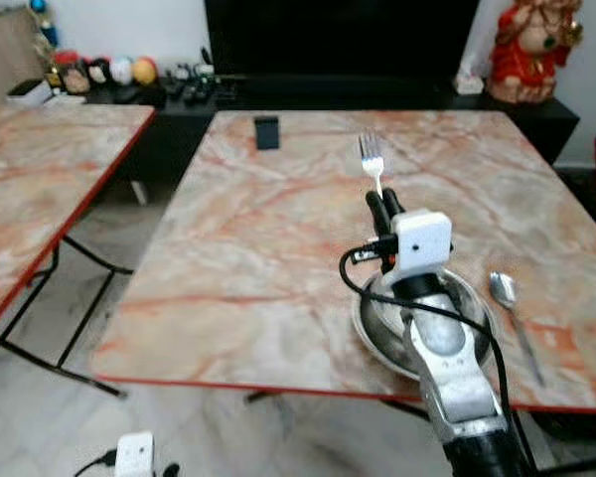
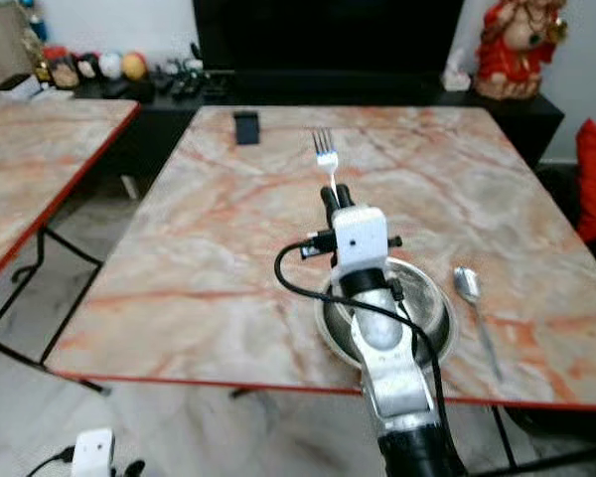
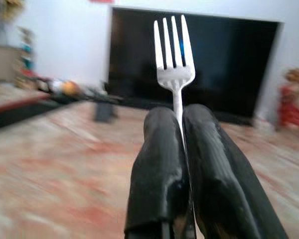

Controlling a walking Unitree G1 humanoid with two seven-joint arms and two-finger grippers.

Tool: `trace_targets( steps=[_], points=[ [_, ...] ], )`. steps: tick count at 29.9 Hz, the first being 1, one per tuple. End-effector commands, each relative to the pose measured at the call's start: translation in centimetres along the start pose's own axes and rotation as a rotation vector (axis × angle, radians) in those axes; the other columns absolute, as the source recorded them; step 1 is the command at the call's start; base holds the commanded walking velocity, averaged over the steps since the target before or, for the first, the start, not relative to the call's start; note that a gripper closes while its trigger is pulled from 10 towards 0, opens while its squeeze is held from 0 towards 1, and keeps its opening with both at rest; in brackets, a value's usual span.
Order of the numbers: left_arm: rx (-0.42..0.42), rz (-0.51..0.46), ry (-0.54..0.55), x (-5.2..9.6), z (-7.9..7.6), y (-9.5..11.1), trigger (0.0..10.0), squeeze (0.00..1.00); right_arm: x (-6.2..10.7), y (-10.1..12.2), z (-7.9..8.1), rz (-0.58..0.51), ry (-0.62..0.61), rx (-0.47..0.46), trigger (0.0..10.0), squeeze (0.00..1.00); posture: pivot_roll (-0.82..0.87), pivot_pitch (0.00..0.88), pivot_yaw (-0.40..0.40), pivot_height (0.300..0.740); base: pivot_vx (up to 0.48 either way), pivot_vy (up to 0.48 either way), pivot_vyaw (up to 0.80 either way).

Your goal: Setting the table

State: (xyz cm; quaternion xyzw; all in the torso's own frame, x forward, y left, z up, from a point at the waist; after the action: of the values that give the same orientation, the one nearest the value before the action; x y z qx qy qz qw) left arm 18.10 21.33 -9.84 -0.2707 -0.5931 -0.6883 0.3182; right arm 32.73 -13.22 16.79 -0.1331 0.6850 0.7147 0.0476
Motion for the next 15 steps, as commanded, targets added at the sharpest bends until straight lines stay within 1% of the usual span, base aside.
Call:
trace_targets(
  steps=[1, 3, 11, 14, 15],
  points=[
    [-0.021, 0.012, 0.016, 0.1, 0.9, -0.4, 10.0, 0.0, -0.3, 0.6, 0.7, -0.024, 0.011, -0.011, 10.0, 0.0, -0.11, 0.0, 0.039, 0.74, 0.0, -0.326, 0.0],
    [-0.022, 0.012, 0.016, 0.1, 1.0, -0.4, 10.0, 0.0, -0.3, 0.6, 0.5, -0.023, -0.003, -0.03, 10.0, 0.0, -0.11, 0.0, 0.04, 0.74, 0.0, -0.326, 0.0],
    [-0.023, 0.012, 0.015, 0.1, 1.0, -0.4, 10.0, 0.0, -0.1, 0.6, -0.1, -0.021, -0.034, -0.034, 10.0, 0.0, -0.11, 0.0, 0.043, 0.74, 0.0, -0.325, 0.0],
    [-0.021, 0.012, 0.015, 0.1, 1.0, -0.4, 10.0, 0.0, 0.1, 0.6, -0.4, -0.019, -0.051, -0.028, 10.0, 0.0, -0.11, 0.0, 0.044, 0.74, 0.0, 0.0, 0.0],
    [-0.016, 0.012, 0.018, 0.1, 1.0, -0.4, 10.0, 0.0, 0.1, 0.6, -0.8, -0.016, -0.071, -0.031, 10.0, 0.0, -0.11, 0.0, 0.044, 0.74, 0.0, 0.0, 0.0]
  ],
)
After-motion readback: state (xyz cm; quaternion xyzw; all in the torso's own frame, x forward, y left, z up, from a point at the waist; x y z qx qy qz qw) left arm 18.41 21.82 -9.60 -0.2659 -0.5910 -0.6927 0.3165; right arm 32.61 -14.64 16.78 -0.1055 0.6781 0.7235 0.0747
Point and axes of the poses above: a point about 5 cm out from each wrist's last joint towards the gripper, its own x axis pointing back from the gripper into the wrist, its own y axis along the axis of the wrist's last joint, z = x × y, the point moved 2 cm from there along -x, pointing out of the wrist towards the gripper, and after that the axes turned 13 degrees about -x, right-handed, at the moved point
